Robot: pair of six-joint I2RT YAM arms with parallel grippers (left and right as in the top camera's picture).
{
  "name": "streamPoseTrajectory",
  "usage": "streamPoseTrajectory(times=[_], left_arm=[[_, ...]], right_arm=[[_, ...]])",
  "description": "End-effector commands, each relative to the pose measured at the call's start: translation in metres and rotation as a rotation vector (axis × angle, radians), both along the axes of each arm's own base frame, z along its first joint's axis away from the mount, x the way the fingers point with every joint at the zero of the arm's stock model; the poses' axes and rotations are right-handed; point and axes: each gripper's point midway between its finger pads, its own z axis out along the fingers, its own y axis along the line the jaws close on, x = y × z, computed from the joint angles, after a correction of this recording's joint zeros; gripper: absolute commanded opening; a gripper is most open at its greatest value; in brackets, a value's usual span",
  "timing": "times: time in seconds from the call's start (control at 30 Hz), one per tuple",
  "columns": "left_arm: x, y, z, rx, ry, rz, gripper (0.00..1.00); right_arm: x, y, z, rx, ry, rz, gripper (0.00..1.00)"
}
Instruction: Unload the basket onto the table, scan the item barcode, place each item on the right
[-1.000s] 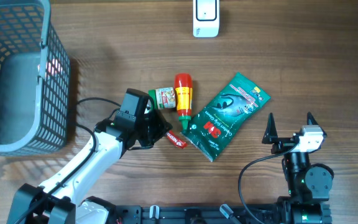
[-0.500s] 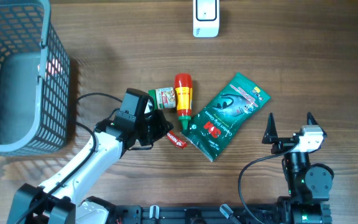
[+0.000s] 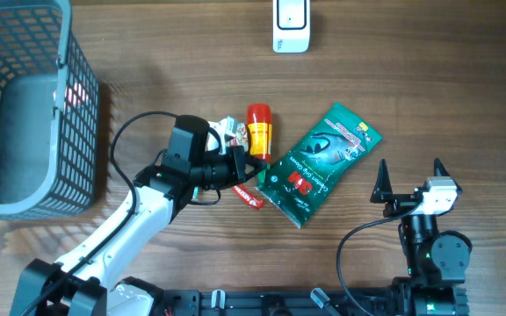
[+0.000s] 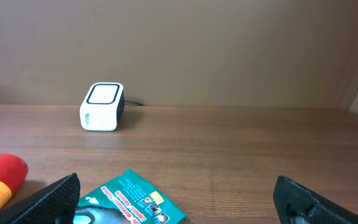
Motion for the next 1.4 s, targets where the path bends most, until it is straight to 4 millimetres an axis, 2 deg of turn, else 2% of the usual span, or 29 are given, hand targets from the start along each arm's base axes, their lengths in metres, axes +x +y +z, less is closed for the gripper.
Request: streamPoseTrajectory(times=[0.0, 0.3, 0.57, 0.73, 0.87, 1.13, 1.23, 1.37], left_arm=[[0.002, 0.001, 0.007, -0.036, 0.066, 0.062, 0.04], [0.006, 0.005, 0.002, -0.146, 0.478, 0.384, 0.04], [0.007, 0.005, 0.003, -0.150, 0.484, 0.394, 0.04], [0.018, 0.005, 0.015, -0.141, 0.353, 0.369, 0.04], [0.039, 0.006, 0.048, -0.102, 0.121, 0.378, 0.04], [0.074, 0.016, 0.142, -0.017, -0.231, 0.376, 0.04], [0.084, 0.032, 0.176, 0.095, -0.342, 0.413, 0.04], [0.092, 0.070, 0.223, 0.289, -0.491, 0.490, 0.04]], right_arm=[[0.000, 0.004, 0.000, -0.008, -0.002, 0.022, 1.00], [0.000, 0.004, 0.000, -0.008, -0.002, 0.022, 1.00], [0.000, 0.004, 0.000, -0.008, -0.002, 0.022, 1.00], [0.000, 0.004, 0.000, -0.008, -0.002, 0.022, 1.00], [0.000, 0.004, 0.000, -0.008, -0.002, 0.022, 1.00], [0.000, 0.004, 0.000, -0.008, -0.002, 0.022, 1.00], [0.000, 0.004, 0.000, -0.008, -0.002, 0.022, 1.00], [0.000, 0.004, 0.000, -0.009, -0.002, 0.022, 1.00]])
